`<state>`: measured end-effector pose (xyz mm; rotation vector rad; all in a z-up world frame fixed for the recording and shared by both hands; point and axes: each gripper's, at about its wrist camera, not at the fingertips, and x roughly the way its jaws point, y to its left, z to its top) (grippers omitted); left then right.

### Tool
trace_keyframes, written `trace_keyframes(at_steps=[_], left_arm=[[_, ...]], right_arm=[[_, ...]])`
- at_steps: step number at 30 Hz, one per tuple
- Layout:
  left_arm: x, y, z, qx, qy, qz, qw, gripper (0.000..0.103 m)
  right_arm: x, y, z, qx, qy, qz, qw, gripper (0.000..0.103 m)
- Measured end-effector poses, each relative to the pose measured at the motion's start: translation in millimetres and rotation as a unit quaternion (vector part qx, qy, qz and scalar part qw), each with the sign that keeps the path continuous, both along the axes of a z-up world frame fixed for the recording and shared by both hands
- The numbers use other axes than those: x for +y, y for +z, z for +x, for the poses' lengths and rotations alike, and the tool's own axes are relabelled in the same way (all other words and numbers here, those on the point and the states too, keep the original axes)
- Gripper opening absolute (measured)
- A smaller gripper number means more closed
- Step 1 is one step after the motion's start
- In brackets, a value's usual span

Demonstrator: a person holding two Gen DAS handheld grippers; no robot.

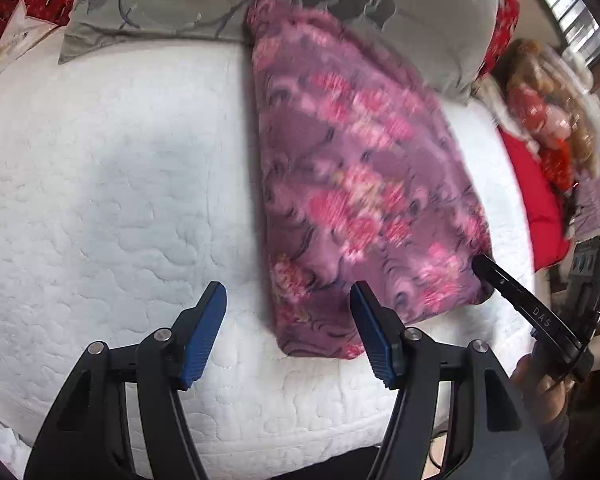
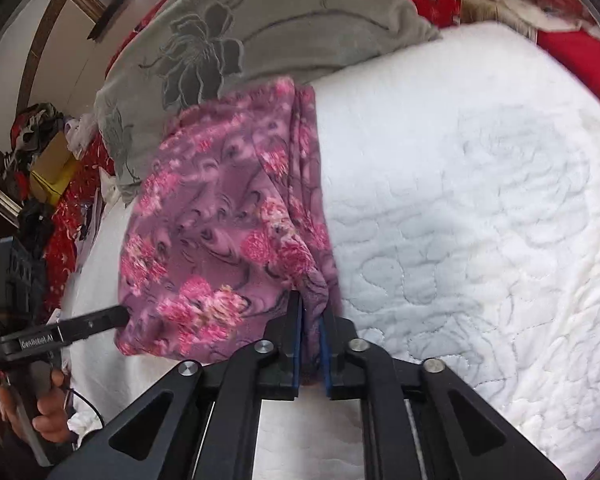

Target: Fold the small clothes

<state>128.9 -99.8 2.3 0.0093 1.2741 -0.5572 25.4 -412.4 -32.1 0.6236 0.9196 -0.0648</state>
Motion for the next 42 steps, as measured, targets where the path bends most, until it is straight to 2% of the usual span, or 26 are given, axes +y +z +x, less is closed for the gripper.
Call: trace_keyframes(at_steps=[2,4,7,9,11,12,13,15,18,19,21,24,25,27,28,29,30,32,34,35,38,40,41,42], left_arm=[[3,17,15,-0.013,0.016,-0.026,0.9994,0.063],[-4,29,33,-0.024,0.024,-0.038,0.9987,0.064],[-22,28,55,-0.032,0.028,-0.033,0.9986,0.064],[-33,11,64,-0.021,0.029,-0.019,0.9992,0.065],[-39,-17,72,0.001,0.023,0.006,0.9997,0.065],[-37,-27,74,0.016,0.020,0.004,0.9997,0.067],[-30,-29,76,0.024,0.025,-0.019,0.9992,0.067],[-20,-23,86,0.038,0.028,-0.058,0.9972,0.067],[-15,-6,113,0.024,0.049,-0.085,0.9949,0.067],[-17,-2,121,0.020,0.053,-0.087,0.9946,0.067],[-25,4,138,0.013,0.058,-0.083,0.9947,0.067],[-36,2,154,0.014,0.057,-0.081,0.9950,0.067],[-38,0,156,0.014,0.058,-0.079,0.9951,0.067],[-45,-17,162,0.017,0.061,-0.065,0.9959,0.068],[-47,-26,164,0.023,0.062,-0.060,0.9960,0.071],[-50,-40,168,0.037,0.064,-0.057,0.9957,0.077],[-49,-42,170,0.036,0.065,-0.064,0.9952,0.078],[-48,-34,169,0.031,0.054,-0.058,0.9963,0.078],[-41,-20,163,0.021,0.057,-0.055,0.9966,0.078],[-36,-14,159,0.013,0.062,-0.062,0.9961,0.078],[-25,-5,134,-0.001,0.063,-0.084,0.9945,0.078],[-25,-14,124,-0.002,0.066,-0.068,0.9955,0.078],[-30,-27,119,0.008,0.057,-0.050,0.9971,0.078],[-34,-36,116,0.016,0.053,-0.036,0.9978,0.079]], right_arm=[[-2,22,0,-0.031,-0.015,-0.011,0.999,0.015],[-2,39,8,-0.067,-0.016,-0.013,0.998,0.026],[3,52,36,-0.102,-0.007,-0.033,0.994,0.027],[6,42,56,-0.101,-0.009,-0.037,0.994,0.027],[10,13,77,-0.061,-0.009,-0.038,0.997,0.025],[13,-3,85,-0.030,-0.006,-0.044,0.999,0.023],[12,-6,82,-0.040,-0.009,-0.047,0.998,0.024],[7,3,82,-0.041,-0.009,-0.039,0.998,0.026],[-14,27,95,-0.075,-0.032,-0.027,0.996,0.031],[-19,30,104,-0.076,-0.039,-0.025,0.996,0.039],[-29,30,130,-0.062,-0.045,-0.017,0.997,0.043],[-35,14,171,-0.006,-0.051,-0.013,0.999,0.043],[-35,12,178,-0.001,-0.052,-0.007,0.999,0.032],[-36,11,180,-0.024,-0.069,-0.011,0.997,0.015],[-39,8,183,-0.021,-0.076,-0.016,0.997,0.015],[-41,-4,187,0.005,-0.086,-0.029,0.996,0.015],[-44,-15,189,0.020,-0.085,-0.019,0.996,0.014],[-49,-10,184,0.010,-0.096,-0.007,0.995,0.017],[-45,7,174,0.000,-0.095,-0.040,0.995,0.024],[-41,16,168,-0.013,-0.088,-0.054,0.995,0.024],[-20,37,140,-0.079,-0.022,-0.035,0.996,0.028],[-7,35,129,-0.088,-0.002,-0.043,0.995,0.048],[0,27,127,-0.077,0.004,-0.057,0.995,0.053],[5,14,129,-0.045,0.008,-0.069,0.997,0.056]])
